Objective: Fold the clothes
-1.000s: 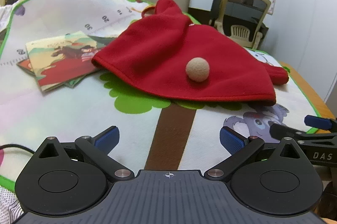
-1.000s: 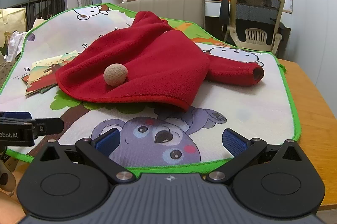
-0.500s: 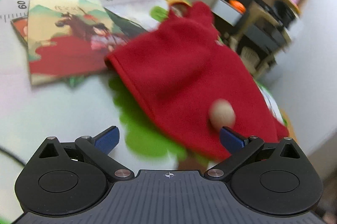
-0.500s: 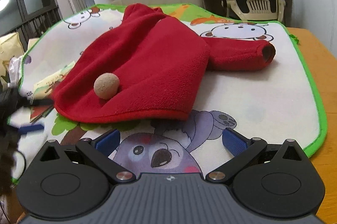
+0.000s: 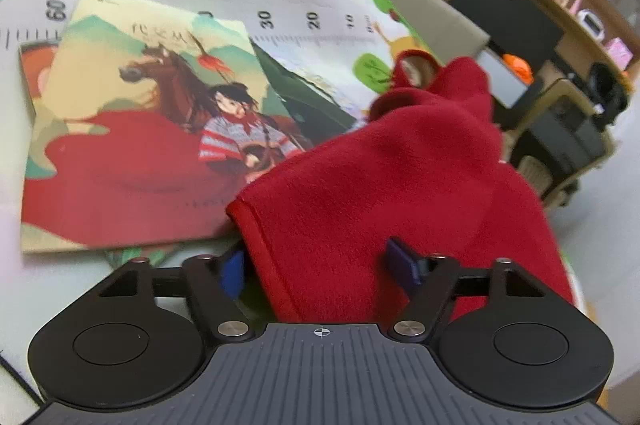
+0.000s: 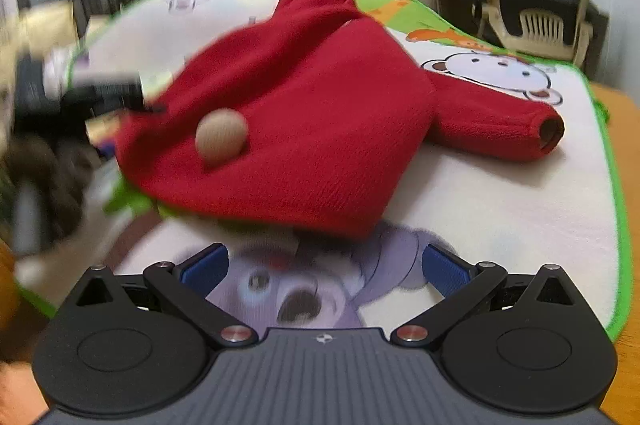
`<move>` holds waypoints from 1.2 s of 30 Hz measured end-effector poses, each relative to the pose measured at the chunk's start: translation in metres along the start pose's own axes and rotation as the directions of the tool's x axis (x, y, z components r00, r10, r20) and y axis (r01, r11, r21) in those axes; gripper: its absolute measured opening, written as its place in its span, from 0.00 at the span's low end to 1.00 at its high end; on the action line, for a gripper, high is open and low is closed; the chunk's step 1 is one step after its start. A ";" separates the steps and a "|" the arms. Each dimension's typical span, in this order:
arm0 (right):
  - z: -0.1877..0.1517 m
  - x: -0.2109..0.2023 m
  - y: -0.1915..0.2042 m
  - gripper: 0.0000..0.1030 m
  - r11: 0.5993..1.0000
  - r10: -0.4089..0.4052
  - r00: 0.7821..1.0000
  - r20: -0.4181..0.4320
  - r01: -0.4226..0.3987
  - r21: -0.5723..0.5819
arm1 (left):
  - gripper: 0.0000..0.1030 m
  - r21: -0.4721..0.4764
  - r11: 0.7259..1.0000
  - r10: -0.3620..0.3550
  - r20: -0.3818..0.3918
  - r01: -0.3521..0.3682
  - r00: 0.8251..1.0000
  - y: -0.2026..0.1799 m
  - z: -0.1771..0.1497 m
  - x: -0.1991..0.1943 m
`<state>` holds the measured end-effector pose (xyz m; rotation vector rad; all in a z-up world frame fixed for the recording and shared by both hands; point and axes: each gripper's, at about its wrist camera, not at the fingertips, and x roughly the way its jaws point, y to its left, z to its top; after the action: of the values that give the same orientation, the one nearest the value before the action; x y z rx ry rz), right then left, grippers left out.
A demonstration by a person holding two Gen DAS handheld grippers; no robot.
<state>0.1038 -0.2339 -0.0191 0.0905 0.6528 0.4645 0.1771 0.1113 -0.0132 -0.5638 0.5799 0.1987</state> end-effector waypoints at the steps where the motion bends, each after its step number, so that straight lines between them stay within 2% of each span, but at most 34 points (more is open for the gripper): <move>1: 0.005 -0.004 -0.010 1.00 1.000 0.004 0.999 0.040 -0.005 0.027 | 0.51 0.016 1.000 0.009 0.007 -0.009 1.000 -0.003 0.002 0.001; 2: 0.010 -0.008 -0.018 1.00 0.999 -0.005 0.997 0.079 0.001 0.043 | 0.41 0.031 0.999 0.010 0.018 -0.011 1.000 -0.008 0.006 0.001; 5: 0.030 -0.018 -0.043 1.00 0.996 -0.086 0.981 0.174 0.079 0.050 | 0.24 0.100 0.995 -0.017 0.066 0.011 0.998 -0.038 0.026 -0.005; 7: 0.047 -0.024 -0.055 1.00 0.991 -0.131 0.964 0.232 0.127 0.029 | 0.21 0.154 0.988 -0.048 0.095 0.033 0.994 -0.065 0.039 -0.008; 9: 0.063 -0.031 -0.068 1.00 0.984 -0.172 0.941 0.291 0.177 0.012 | 0.19 0.229 0.970 -0.103 0.106 0.076 0.989 -0.108 0.046 -0.006; 11: 0.086 -0.041 -0.077 1.00 0.974 -0.207 0.909 0.361 0.225 -0.005 | 0.19 0.310 0.935 -0.210 0.092 0.173 0.973 -0.158 0.044 -0.001; 12: 0.099 -0.049 -0.081 1.00 0.968 -0.226 0.887 0.401 0.250 -0.006 | 0.19 0.382 0.886 -0.298 0.037 0.262 0.954 -0.184 0.032 -0.001; 13: 0.112 -0.056 -0.086 1.00 0.961 -0.244 0.864 0.441 0.275 -0.006 | 0.24 0.457 0.812 -0.388 -0.042 0.364 0.921 -0.209 0.018 -0.001; 14: 0.123 -0.063 -0.090 1.00 0.955 -0.261 0.844 0.469 0.296 -0.001 | 0.34 0.518 0.721 -0.466 -0.129 0.460 0.875 -0.235 0.003 -0.002; 16: 0.145 -0.075 -0.099 1.00 0.943 -0.292 0.808 0.512 0.332 0.014 | 0.43 0.563 0.560 -0.546 -0.300 0.608 0.782 -0.256 -0.031 -0.011; 17: 0.152 -0.079 -0.103 1.00 0.940 -0.301 0.799 0.520 0.341 0.019 | 0.49 0.567 0.477 -0.568 -0.384 0.672 0.728 -0.264 -0.048 -0.017; 18: 0.156 -0.079 -0.105 1.00 0.940 -0.298 0.806 0.511 0.340 0.012 | 0.55 0.556 0.419 -0.577 -0.447 0.718 0.683 -0.263 -0.061 -0.024; 19: 0.158 -0.078 -0.107 1.00 0.942 -0.290 0.817 0.498 0.335 -0.001 | 0.69 0.543 0.389 -0.580 -0.484 0.744 0.656 -0.256 -0.069 -0.031; 20: 0.158 -0.073 -0.108 1.00 0.944 -0.278 0.834 0.476 0.329 -0.026 | 0.81 0.533 0.388 -0.576 -0.497 0.752 0.649 -0.245 -0.071 -0.036; 21: 0.154 -0.062 -0.104 1.00 0.945 -0.255 0.860 0.442 0.319 -0.075 | 0.85 0.525 0.396 -0.570 -0.502 0.753 0.650 -0.232 -0.071 -0.041; 22: 0.148 -0.050 -0.099 1.00 0.944 -0.230 0.887 0.401 0.304 -0.132 | 0.89 0.519 0.417 -0.562 -0.498 0.746 0.661 -0.219 -0.067 -0.044; 24: 0.136 -0.025 -0.086 1.00 0.932 -0.182 0.929 0.321 0.267 -0.244 | 0.91 0.521 0.504 -0.524 -0.449 0.688 0.724 -0.192 -0.051 -0.046; 25: 0.131 -0.012 -0.075 1.00 0.917 -0.162 0.939 0.303 0.257 -0.306 | 0.91 0.521 0.549 -0.501 -0.420 0.653 0.756 -0.178 -0.042 -0.046; 28: 0.121 0.020 -0.038 1.00 0.851 -0.104 0.949 0.297 0.240 -0.467 | 0.91 0.477 0.667 -0.452 -0.352 0.572 0.820 -0.143 -0.019 -0.048; 30: 0.123 0.032 -0.012 1.00 0.819 -0.023 0.957 0.288 0.183 -0.544 | 0.92 0.438 0.737 -0.414 -0.309 0.515 0.856 -0.121 -0.003 -0.049; 32: 0.127 0.041 0.014 1.00 0.777 0.056 0.966 0.254 0.117 -0.618 | 0.92 0.413 0.772 -0.400 -0.275 0.483 0.875 -0.103 0.005 -0.057; 34: 0.129 0.054 0.041 1.00 0.711 0.089 0.973 0.215 0.089 -0.698 | 0.94 0.409 0.787 -0.395 -0.240 0.461 0.887 -0.089 0.014 -0.070; 36: 0.130 0.072 0.065 1.00 0.639 0.070 0.982 0.173 0.089 -0.764 | 0.94 0.413 0.801 -0.384 -0.201 0.433 0.901 -0.078 0.023 -0.086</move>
<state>0.2073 -0.1359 0.0581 -0.6915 0.2172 0.6870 0.1431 0.0577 0.0866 -0.2347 0.5705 -0.3789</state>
